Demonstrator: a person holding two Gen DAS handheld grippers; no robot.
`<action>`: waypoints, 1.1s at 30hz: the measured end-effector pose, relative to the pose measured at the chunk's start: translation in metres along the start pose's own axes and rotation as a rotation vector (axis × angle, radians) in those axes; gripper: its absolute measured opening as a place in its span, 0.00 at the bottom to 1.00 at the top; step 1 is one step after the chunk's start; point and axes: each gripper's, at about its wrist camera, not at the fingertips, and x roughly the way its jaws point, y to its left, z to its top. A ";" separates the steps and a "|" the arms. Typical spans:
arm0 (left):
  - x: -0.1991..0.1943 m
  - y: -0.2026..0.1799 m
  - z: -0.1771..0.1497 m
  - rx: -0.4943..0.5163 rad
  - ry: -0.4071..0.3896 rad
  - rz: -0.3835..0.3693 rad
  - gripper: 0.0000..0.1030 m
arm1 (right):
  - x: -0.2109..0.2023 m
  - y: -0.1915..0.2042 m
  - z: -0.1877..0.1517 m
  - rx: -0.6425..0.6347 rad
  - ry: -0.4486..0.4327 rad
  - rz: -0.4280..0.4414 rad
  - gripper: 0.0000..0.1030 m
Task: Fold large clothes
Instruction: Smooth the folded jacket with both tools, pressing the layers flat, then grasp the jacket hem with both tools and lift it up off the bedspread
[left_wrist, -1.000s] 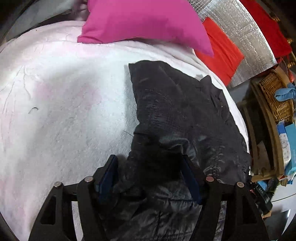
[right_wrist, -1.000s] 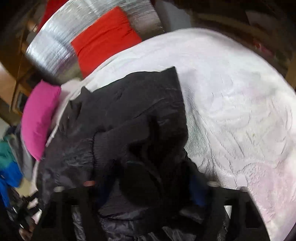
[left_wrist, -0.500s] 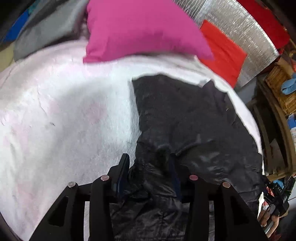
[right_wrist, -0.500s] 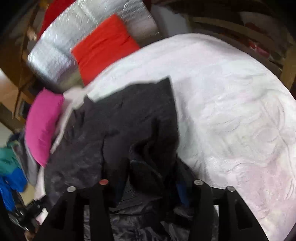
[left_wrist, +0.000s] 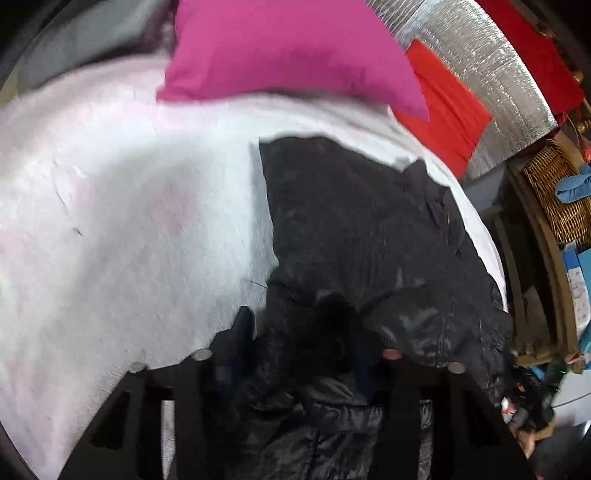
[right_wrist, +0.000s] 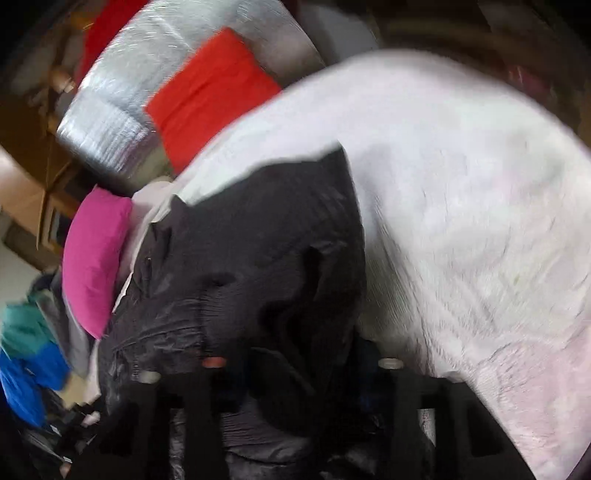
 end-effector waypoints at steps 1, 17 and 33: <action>-0.004 -0.003 0.001 0.016 -0.020 -0.007 0.45 | -0.009 0.008 0.000 -0.035 -0.036 -0.007 0.36; -0.025 -0.014 -0.027 0.144 -0.018 0.086 0.57 | -0.059 -0.018 -0.018 -0.006 0.001 0.057 0.62; -0.113 0.042 -0.137 0.186 -0.081 0.116 0.69 | -0.145 -0.087 -0.125 0.058 0.060 0.108 0.74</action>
